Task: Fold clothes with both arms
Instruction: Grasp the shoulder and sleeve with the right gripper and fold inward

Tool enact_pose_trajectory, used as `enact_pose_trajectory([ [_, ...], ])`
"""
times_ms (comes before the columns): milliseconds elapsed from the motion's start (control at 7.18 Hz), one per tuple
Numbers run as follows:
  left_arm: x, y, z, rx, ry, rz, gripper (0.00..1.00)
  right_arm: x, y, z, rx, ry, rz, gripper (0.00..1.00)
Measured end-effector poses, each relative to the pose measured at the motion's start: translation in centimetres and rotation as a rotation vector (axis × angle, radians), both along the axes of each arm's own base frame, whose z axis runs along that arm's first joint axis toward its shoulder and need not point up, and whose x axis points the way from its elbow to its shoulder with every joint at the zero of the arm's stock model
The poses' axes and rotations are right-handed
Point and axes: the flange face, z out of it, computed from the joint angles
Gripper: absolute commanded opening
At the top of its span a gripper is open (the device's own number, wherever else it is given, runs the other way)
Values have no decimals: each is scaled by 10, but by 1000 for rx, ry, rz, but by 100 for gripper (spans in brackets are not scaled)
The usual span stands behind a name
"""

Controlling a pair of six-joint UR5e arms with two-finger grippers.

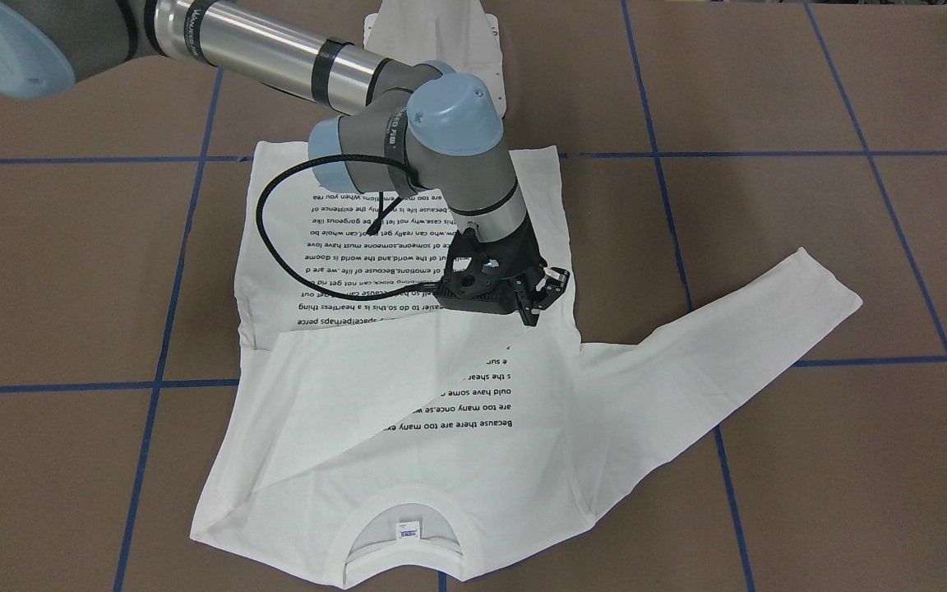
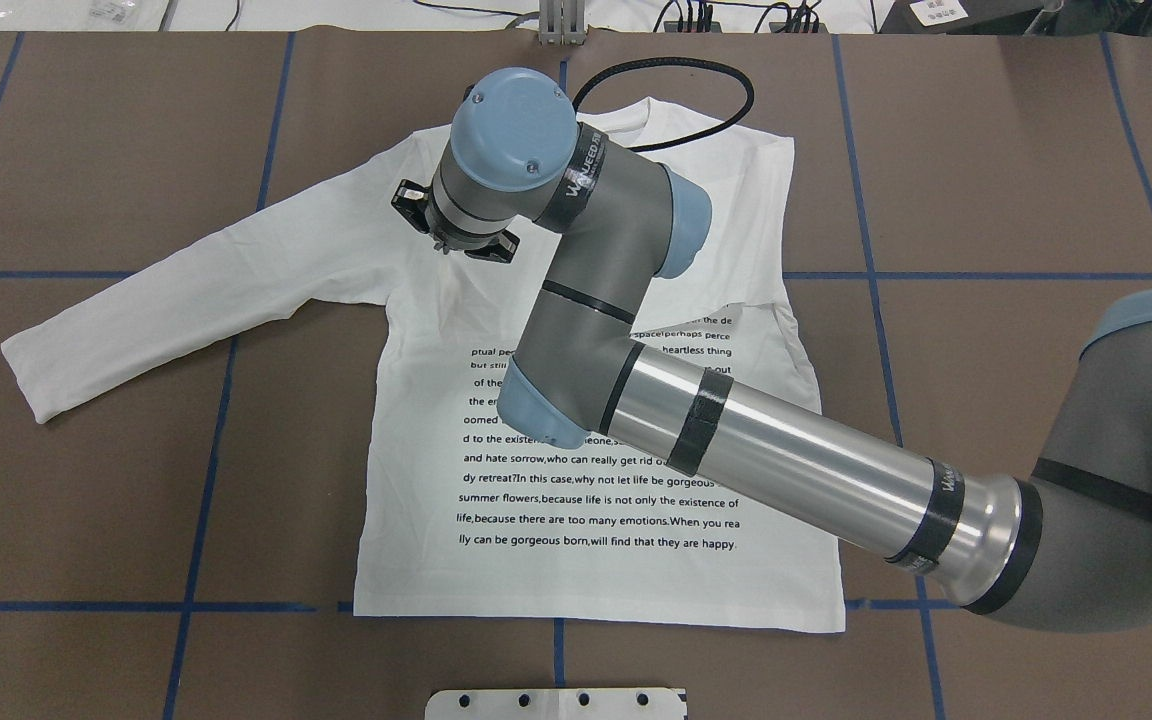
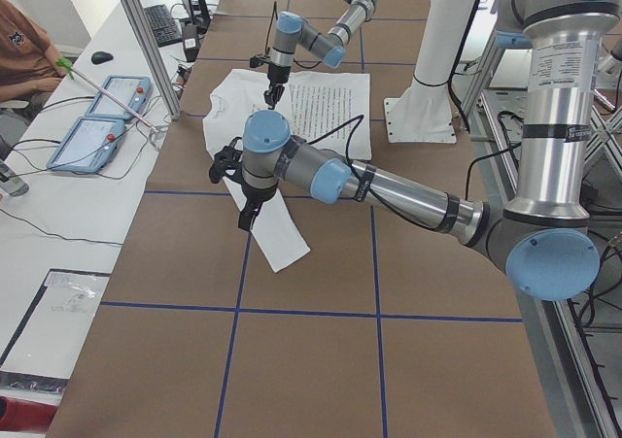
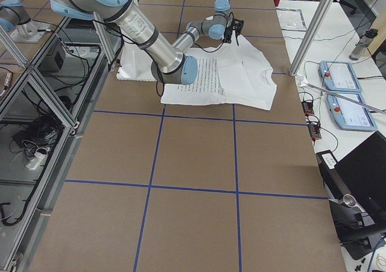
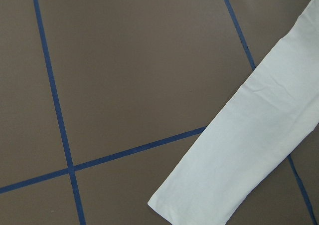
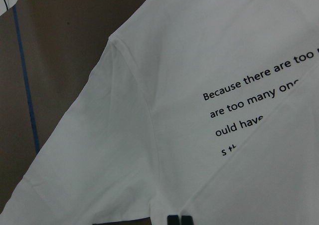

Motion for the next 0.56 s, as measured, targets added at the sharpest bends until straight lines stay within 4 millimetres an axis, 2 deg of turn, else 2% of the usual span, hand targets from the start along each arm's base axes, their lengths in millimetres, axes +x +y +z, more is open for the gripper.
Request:
enact_pose_trajectory([
  [139,0,0,0,0,0,0,99,-6,4,-3,-6,-3,11,30],
  [418,0,0,1,-1,-1,1,99,-18,11,-5,-14,0,21,41],
  [557,3,-1,2,-3,-1,6,99,-24,14,-6,-23,0,27,57],
])
